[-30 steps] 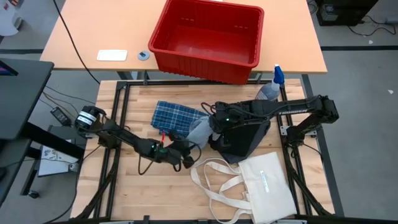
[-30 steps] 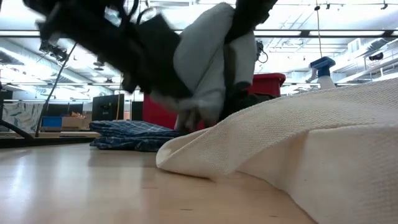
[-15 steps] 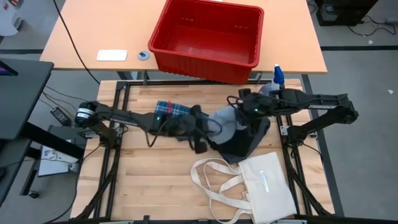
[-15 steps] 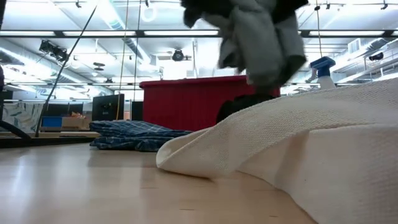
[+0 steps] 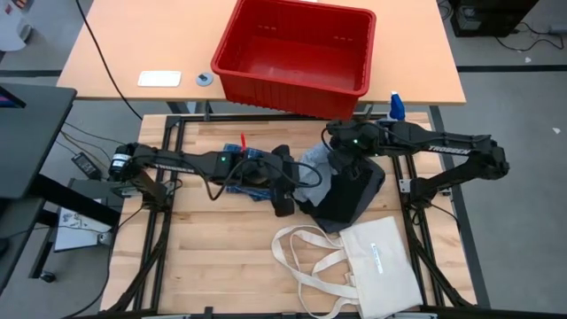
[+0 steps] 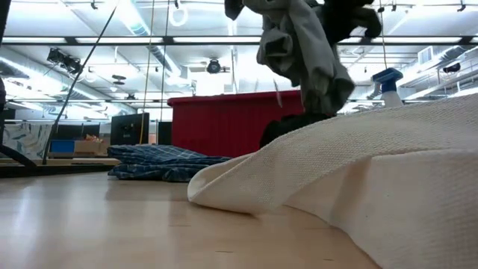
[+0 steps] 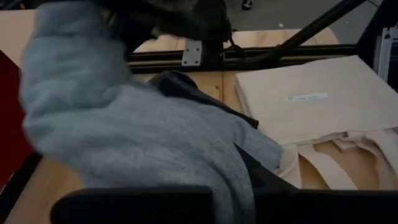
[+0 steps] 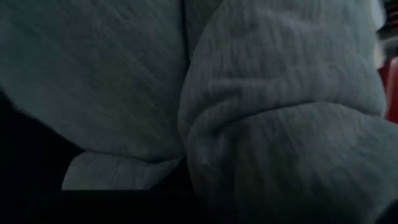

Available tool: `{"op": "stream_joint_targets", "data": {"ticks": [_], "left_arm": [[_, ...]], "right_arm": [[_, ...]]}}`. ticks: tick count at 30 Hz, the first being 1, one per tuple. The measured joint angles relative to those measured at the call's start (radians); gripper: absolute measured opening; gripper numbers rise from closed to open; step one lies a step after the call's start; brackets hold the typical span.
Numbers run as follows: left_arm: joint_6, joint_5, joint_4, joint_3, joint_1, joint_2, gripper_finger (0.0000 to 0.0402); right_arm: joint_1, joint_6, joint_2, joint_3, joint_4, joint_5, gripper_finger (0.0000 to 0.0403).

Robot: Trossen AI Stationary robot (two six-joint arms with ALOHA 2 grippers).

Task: Fold laundry
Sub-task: Stack the gray shirt on top of the black shirt

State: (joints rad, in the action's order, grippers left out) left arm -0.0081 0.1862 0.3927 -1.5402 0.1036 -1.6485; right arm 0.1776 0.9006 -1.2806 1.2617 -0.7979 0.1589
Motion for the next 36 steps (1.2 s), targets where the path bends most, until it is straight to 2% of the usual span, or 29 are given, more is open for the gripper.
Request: {"op": "stream_joint_targets", "data": {"ticks": [4,9,13,17,20,24,32,36], "left_arm": [[-0.028,0.053,0.012,0.0,0.011,0.0,0.0012],[-0.067,0.086,0.047,0.0,0.001,-0.003,0.0012],[-0.072,0.085,0.045,0.0,-0.001,-0.004,0.0012],[-0.058,0.105,0.038,0.0,0.0,0.002,0.0012],[-0.046,0.107,0.022,-0.001,-0.01,0.009,0.0012],[-0.025,0.108,0.029,-0.002,-0.011,0.008,0.0012],[-0.004,0.08,0.021,-0.001,-0.018,-0.019,0.0011],[0.059,0.113,0.015,0.0,-0.021,-0.021,0.0011]], "right_arm": [[0.054,0.033,-0.035,-0.002,0.033,-0.015,0.0063],[0.107,-0.066,-0.091,-0.002,0.038,-0.071,0.0077],[0.109,-0.064,-0.108,-0.002,0.001,-0.052,0.012],[0.112,0.059,-0.101,-0.003,0.052,0.034,0.0169],[0.136,0.131,-0.094,-0.003,0.121,0.035,0.0191],[0.154,0.174,-0.091,-0.003,0.11,0.054,0.02],[0.173,0.023,-0.075,-0.003,-0.1,0.055,0.0206],[0.18,0.096,-0.075,-0.003,-0.004,0.093,0.0223]]}}
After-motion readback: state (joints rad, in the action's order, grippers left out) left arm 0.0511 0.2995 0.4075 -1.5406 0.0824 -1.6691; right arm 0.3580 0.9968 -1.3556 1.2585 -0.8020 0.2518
